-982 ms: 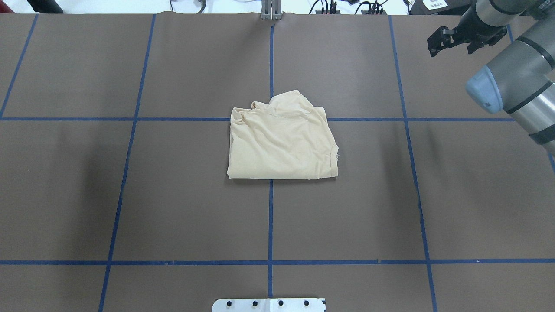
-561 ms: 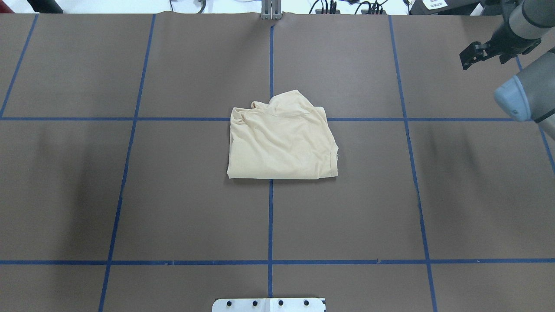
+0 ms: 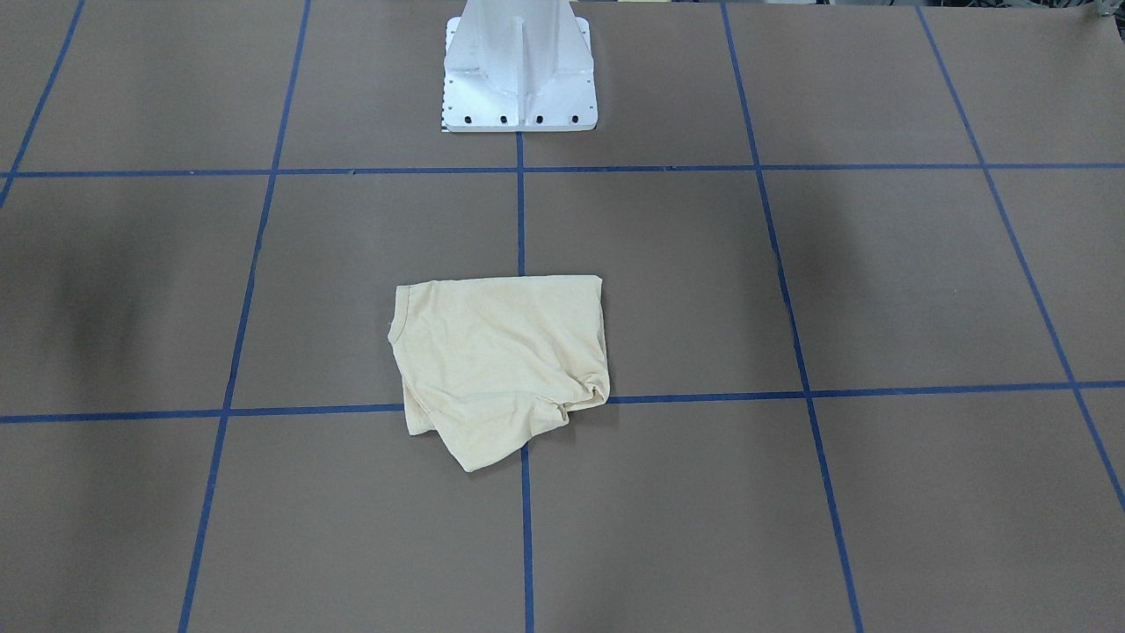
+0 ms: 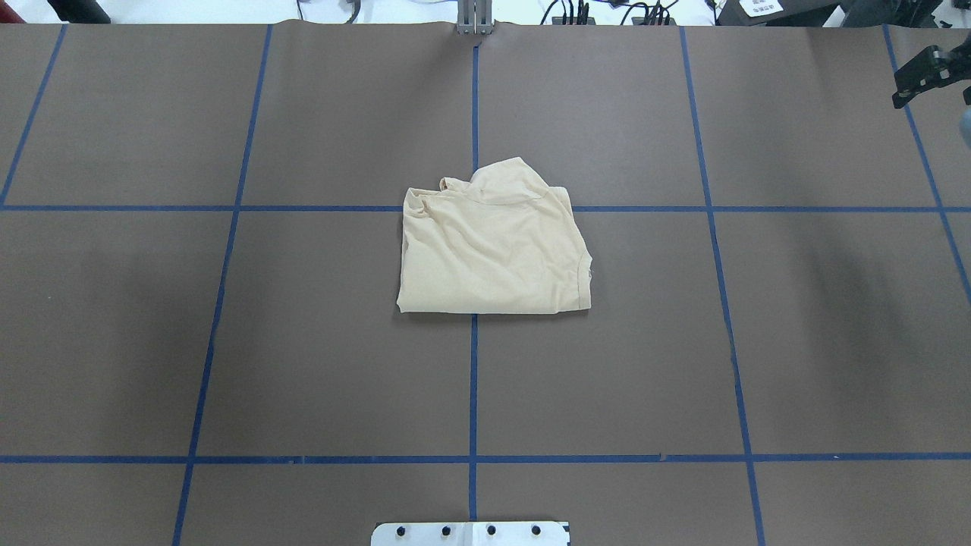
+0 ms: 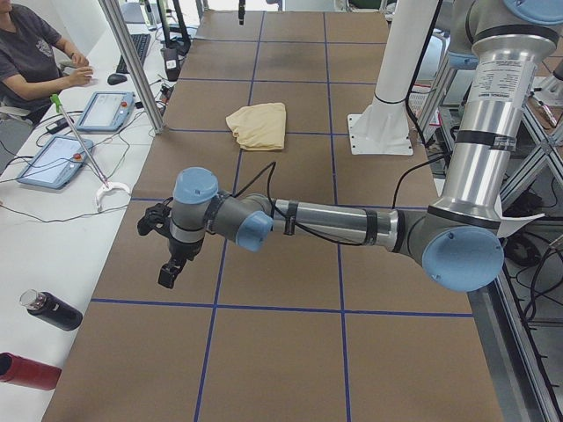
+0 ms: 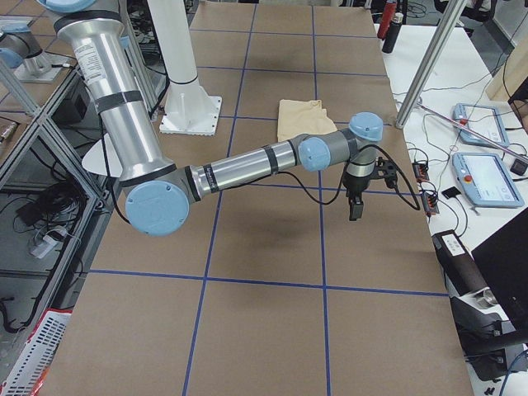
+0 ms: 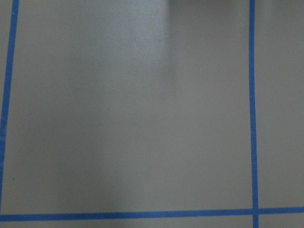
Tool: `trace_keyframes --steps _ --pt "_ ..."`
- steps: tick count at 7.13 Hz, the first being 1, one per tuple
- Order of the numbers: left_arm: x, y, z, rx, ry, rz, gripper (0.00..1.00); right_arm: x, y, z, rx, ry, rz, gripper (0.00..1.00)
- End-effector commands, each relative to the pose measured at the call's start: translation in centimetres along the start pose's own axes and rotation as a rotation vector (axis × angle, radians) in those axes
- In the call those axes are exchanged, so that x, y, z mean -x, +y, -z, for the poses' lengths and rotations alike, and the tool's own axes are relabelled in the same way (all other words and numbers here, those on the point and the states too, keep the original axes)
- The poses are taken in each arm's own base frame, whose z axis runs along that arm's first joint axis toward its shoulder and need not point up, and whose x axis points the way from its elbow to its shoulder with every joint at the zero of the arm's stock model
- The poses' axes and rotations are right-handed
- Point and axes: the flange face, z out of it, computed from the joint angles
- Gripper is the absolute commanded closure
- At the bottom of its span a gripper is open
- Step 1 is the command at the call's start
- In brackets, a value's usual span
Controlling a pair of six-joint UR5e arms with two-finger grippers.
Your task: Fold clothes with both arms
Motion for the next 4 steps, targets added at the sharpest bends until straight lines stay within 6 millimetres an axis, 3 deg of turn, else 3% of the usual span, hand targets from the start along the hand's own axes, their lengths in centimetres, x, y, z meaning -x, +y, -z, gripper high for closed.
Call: trace_keyframes --steps 1,2,3,4 --pt "0.2 0.9 1.4 0.125 0.014 0.010 0.00 -8.3 4.0 -0.8 0.054 -0.041 0.062 0.00" --pt "0.7 2.0 0.3 0.152 0.033 0.033 0.00 -10.5 5.2 -0.5 0.059 -0.051 0.065 0.00" --pt "1.5 3.6 -1.9 0.192 0.087 0.069 0.00 -13.0 7.3 -1.6 0.087 -0.055 0.079 0.00" --pt "2.0 7.9 -3.9 0.233 0.129 0.108 0.00 -15.5 9.6 -2.5 0.114 -0.107 0.103 0.00"
